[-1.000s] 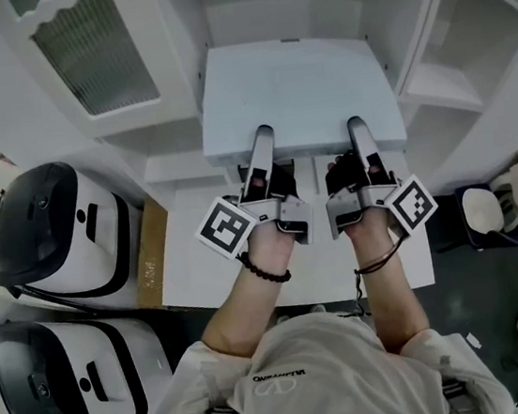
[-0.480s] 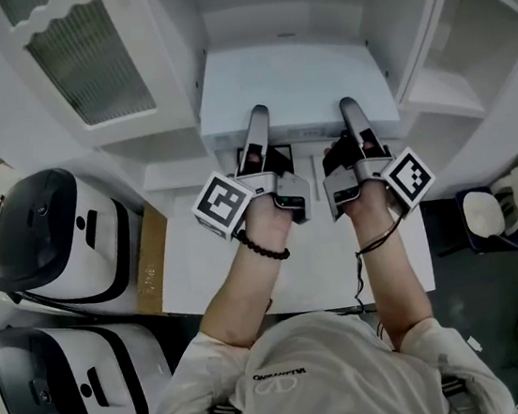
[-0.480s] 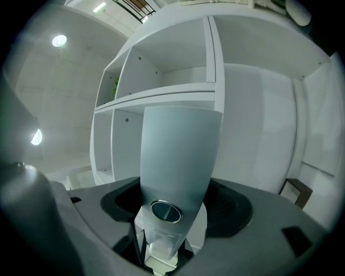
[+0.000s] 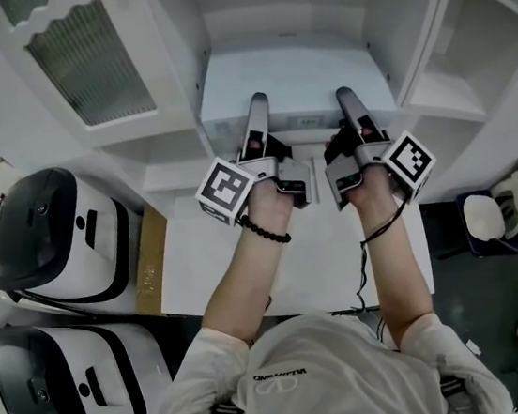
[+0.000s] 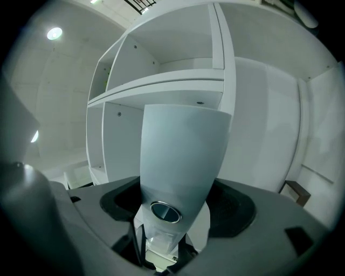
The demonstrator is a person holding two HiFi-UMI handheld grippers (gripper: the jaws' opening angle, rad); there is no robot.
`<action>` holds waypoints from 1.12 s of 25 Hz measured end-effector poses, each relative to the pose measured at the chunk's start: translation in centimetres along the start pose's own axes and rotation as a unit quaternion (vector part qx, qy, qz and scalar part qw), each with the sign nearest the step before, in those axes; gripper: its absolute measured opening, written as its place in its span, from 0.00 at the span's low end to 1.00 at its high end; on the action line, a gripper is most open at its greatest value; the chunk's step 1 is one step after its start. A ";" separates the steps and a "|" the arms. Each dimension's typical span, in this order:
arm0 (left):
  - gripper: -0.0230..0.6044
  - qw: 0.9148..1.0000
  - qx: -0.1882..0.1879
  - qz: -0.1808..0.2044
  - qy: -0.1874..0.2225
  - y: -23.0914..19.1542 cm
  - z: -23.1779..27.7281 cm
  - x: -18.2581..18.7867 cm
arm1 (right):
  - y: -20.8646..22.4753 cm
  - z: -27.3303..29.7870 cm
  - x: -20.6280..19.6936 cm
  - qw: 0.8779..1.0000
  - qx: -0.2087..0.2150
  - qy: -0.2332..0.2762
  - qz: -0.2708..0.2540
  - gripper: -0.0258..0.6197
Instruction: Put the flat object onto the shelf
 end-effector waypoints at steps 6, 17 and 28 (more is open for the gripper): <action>0.62 1.000 -0.012 0.015 0.008 0.1 -0.1 -0.1 | -0.2 0.2 0.1 1.000 0.010 -0.019 -0.010 0.60; 0.43 0.982 0.015 0.187 -0.020 1.7 -7.1 -0.3 | -2.8 -7.2 -3.7 0.960 -0.014 0.046 -0.275 0.30; 0.04 0.900 0.021 0.427 -0.083 5.3 -5.0 -0.6 | -3.4 -5.0 -3.2 0.926 -0.054 0.018 -0.373 0.06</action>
Point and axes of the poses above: the fingertips, and each gripper's own axes: z forward along the fingers, y to its right, x out of its top, the point moved 8 cm from there along -z, backward along the fingers, and after that the axes turned 5 degrees about -y, right-handed, at the moved point
